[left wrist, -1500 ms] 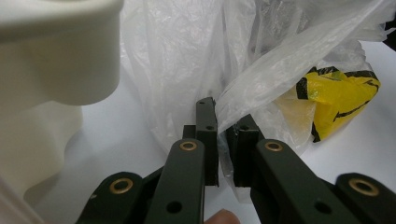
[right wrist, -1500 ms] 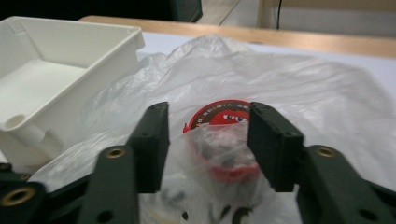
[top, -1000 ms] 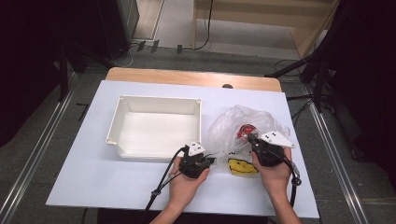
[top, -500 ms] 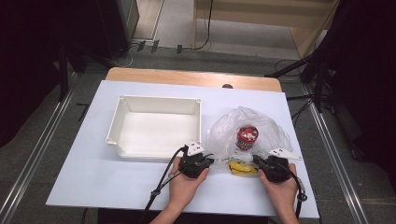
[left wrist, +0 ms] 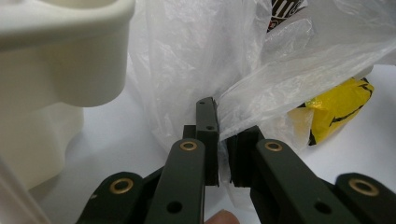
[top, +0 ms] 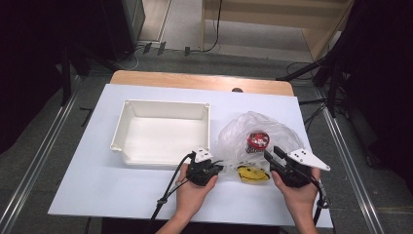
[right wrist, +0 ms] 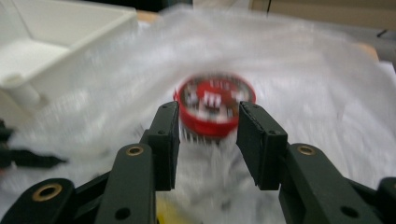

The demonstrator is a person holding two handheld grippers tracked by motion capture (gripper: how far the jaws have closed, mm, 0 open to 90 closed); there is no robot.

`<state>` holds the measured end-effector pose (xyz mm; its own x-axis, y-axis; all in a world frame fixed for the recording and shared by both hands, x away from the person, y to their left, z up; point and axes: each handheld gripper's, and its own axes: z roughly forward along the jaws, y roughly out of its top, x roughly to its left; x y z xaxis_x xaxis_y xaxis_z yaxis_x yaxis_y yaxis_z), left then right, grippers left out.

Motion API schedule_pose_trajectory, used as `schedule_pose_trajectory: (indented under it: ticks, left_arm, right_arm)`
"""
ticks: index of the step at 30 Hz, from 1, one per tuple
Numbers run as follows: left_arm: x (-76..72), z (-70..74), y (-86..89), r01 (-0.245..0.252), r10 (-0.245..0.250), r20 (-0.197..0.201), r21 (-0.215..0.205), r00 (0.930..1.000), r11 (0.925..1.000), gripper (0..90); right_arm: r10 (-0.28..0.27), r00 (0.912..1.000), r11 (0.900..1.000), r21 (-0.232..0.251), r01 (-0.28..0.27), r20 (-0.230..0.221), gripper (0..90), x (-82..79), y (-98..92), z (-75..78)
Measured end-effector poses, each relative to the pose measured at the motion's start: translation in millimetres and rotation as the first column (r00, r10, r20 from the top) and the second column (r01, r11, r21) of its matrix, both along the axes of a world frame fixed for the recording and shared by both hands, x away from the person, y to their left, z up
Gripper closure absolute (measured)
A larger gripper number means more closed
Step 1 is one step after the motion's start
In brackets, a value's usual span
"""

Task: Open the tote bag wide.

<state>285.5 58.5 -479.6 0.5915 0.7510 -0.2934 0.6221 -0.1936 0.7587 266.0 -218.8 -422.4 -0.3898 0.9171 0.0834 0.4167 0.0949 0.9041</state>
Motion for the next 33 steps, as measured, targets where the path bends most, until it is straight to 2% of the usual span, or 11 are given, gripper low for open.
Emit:
schedule_pose_trajectory:
  ticks: [3,7,10,13,15,19,21,24,27,31,33]
  left_arm:
    - [0.2,0.0,-0.2,-0.001,0.001,-0.002,0.0,1.0,1.0,85.4]
    - [0.2,-0.1,0.3,0.002,-0.002,-0.003,-0.003,1.0,1.0,85.3]
    - [0.3,-0.2,0.2,0.002,-0.002,-0.003,-0.005,1.0,1.0,85.3]
    - [0.3,-0.1,0.0,0.003,-0.003,-0.003,0.0,1.0,1.0,85.3]
    - [0.3,-0.1,0.1,0.004,-0.004,-0.003,0.0,1.0,1.0,85.3]
    - [0.2,0.0,0.4,0.003,-0.003,-0.003,-0.001,1.0,1.0,85.5]
    - [0.1,0.0,0.3,0.003,-0.003,-0.003,-0.001,1.0,1.0,85.5]
    - [0.1,0.1,0.6,0.004,-0.004,-0.003,-0.002,1.0,1.0,85.5]
    - [-0.1,0.1,0.5,0.004,-0.004,-0.002,-0.002,1.0,1.0,85.6]
    - [-0.2,0.1,0.6,0.004,-0.004,-0.001,-0.002,1.0,1.0,85.6]
    - [-0.2,0.2,0.6,0.004,-0.004,-0.001,-0.002,1.0,1.0,85.6]
  right_arm:
    - [0.011,0.9998,1.0,0.001,-0.011,0.016,57.1,9.8,3.6,7.6]
    - [0.019,0.9978,1.0,0.0,-0.019,-0.064,41.9,32.9,7.0,-2.0]
    - [-0.021,0.9941,1.0,-0.022,0.018,-0.106,26.1,44.2,11.3,-11.3]
    - [-0.027,0.9898,1.0,-0.019,0.024,-0.14,17.3,52.7,14.6,-17.7]
    - [-0.047,0.9854,0.998,-0.037,0.042,-0.164,16.8,58.5,17.0,-22.0]
    - [-0.054,0.9788,0.998,-0.034,0.048,-0.198,16.4,69.0,20.7,-31.2]
    - [-0.058,0.9778,0.998,-0.035,0.051,-0.201,17.7,71.9,23.7,-34.0]
    - [-0.054,0.9773,0.998,-0.003,0.055,-0.205,22.7,74.5,24.2,-35.7]
    - [-0.054,0.9748,0.998,0.007,0.057,-0.216,22.1,75.9,24.7,-36.9]
    - [-0.056,0.9725,0.998,-0.014,0.055,-0.226,23.3,76.2,25.6,-39.3]
    - [-0.061,0.9757,0.998,-0.034,0.055,-0.211,24.8,74.5,27.0,-38.4]
